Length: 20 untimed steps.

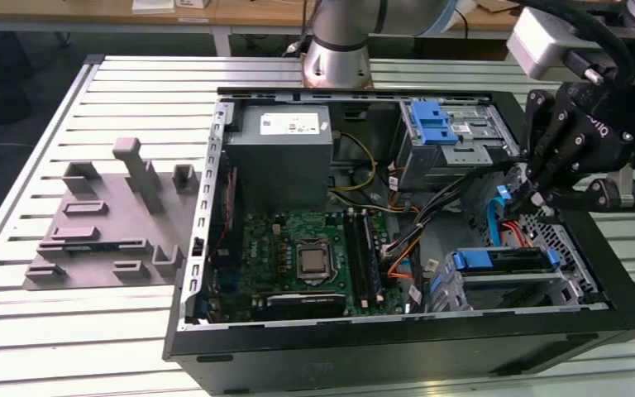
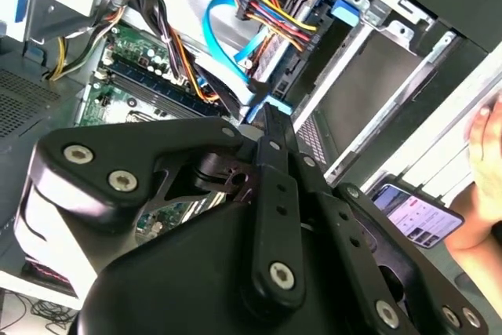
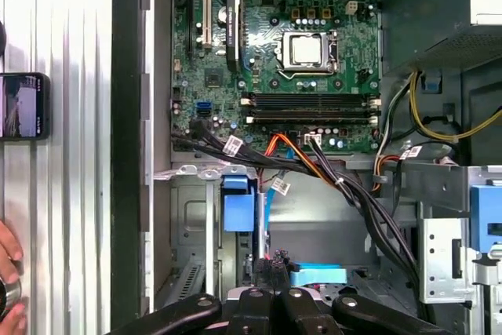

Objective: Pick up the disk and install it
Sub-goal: 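Insert the second disk wire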

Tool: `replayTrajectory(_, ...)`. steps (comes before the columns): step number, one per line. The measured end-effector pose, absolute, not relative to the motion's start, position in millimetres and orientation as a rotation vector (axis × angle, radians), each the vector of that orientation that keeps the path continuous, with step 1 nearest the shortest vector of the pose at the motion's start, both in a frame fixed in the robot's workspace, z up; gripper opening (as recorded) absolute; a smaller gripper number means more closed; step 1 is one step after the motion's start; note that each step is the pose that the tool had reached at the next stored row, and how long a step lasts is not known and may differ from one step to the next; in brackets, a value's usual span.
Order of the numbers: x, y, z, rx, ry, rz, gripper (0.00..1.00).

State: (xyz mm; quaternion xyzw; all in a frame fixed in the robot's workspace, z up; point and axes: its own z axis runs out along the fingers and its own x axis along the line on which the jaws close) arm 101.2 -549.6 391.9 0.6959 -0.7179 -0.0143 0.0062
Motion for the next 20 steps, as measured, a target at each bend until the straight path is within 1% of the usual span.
replayTrajectory(3, 101, -542, 391, 2.160, -2.229, -0.003, 0.11)
replayTrajectory(5, 101, -542, 391, 2.155, -2.224, 0.008, 0.11)
replayTrajectory(6, 101, -542, 391, 2.153, -2.222, 0.014, 0.17)
replayTrajectory(7, 101, -542, 390, 2.150, -2.220, 0.021, 0.17)
replayTrajectory(8, 101, -541, 390, 2.150, -2.220, 0.024, 0.24)
replayTrajectory(11, 101, -538, 390, 2.150, -2.220, 0.025, 0.25)
replayTrajectory(12, 101, -537, 390, 2.150, -2.220, 0.026, 0.31)
replayTrajectory(20, 101, -531, 382, 2.153, -2.223, 0.034, 0.31)
